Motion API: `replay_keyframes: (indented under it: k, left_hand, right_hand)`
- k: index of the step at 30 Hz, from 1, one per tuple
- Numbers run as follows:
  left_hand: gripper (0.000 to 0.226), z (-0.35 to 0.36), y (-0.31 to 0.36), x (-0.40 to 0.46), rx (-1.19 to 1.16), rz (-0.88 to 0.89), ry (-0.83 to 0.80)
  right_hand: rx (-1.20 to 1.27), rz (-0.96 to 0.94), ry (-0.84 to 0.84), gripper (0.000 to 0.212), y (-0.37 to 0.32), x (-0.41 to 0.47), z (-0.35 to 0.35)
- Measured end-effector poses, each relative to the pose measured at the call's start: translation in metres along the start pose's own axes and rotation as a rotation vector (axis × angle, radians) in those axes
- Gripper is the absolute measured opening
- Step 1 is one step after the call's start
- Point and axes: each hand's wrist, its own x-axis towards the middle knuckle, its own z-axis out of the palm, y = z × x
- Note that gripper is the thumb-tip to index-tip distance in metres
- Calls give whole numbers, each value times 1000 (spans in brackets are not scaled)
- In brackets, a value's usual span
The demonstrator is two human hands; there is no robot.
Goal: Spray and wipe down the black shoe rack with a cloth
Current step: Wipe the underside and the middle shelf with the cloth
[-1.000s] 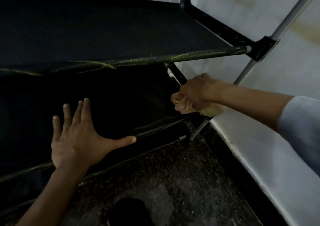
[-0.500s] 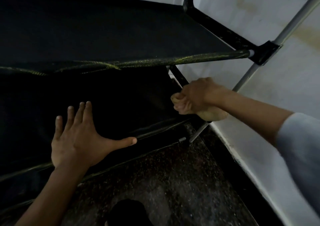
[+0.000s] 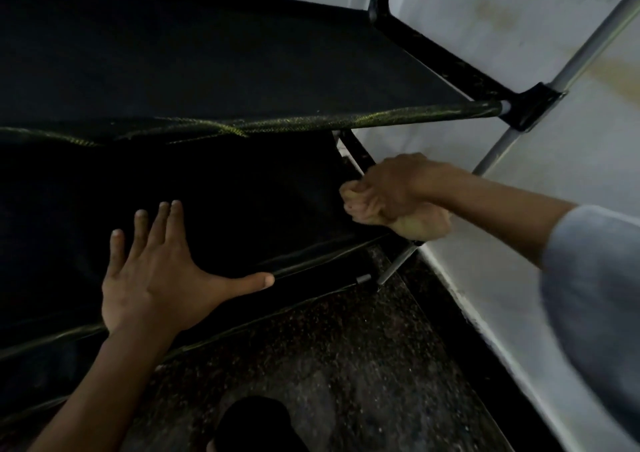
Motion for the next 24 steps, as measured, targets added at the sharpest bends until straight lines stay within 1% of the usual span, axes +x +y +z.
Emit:
replay_keyframes:
  k: [3, 5, 6, 9, 10, 12, 14, 15, 16, 18, 19, 20, 21, 22, 24]
  left_hand:
    - [156, 0, -1, -1, -11, 12, 10]
    - [156, -1, 0, -1, -10, 20, 11]
    - [156, -1, -1, -1, -10, 20, 13]
    - [156, 0, -1, 0, -7, 21, 13]
    - [156, 0, -1, 1, -6, 20, 12]
    - [156, 1, -1, 0, -2, 23, 13]
    - [156, 1, -2, -1, -4, 26, 16]
    - [156, 1, -2, -1, -4, 26, 14]
    - [156, 1, -2, 0, -4, 27, 11]
    - [156, 0, -1, 1, -10, 23, 1]
    - [156, 0, -1, 1, -15, 21, -4]
    - [156, -1, -1, 1, -19, 19, -7]
    - [156, -1, -1, 1, -20, 19, -9]
    - [156, -1, -1, 1, -19, 23, -9]
    - [157, 0, -2, 1, -14, 30, -5]
  right_hand:
    - [-63, -63, -137, 67, 8, -9, -10]
    - [3, -69, -116, 74, 8, -2, -20]
    - [45, -60, -67, 75, 8, 2, -22]
    - [57, -44, 116, 70, 12, 11, -11]
    - [43, -40, 188, 66, 12, 15, -4]
    - [62, 7, 331, 51, 9, 22, 5]
    - [170, 84, 423, 36, 4, 33, 5]
    - [248, 116, 436, 34, 4, 41, 4]
    - [344, 135, 435, 36, 4, 45, 1]
    - [574, 156, 408, 49, 9, 46, -8]
    - [647, 155, 400, 52, 14, 44, -10]
    - [644, 148, 381, 48, 16, 39, -10]
    - [578, 136, 364, 42, 18, 33, -6]
    - [483, 133, 320, 40, 17, 24, 2]
    - [353, 123, 227, 61, 12, 10, 25]
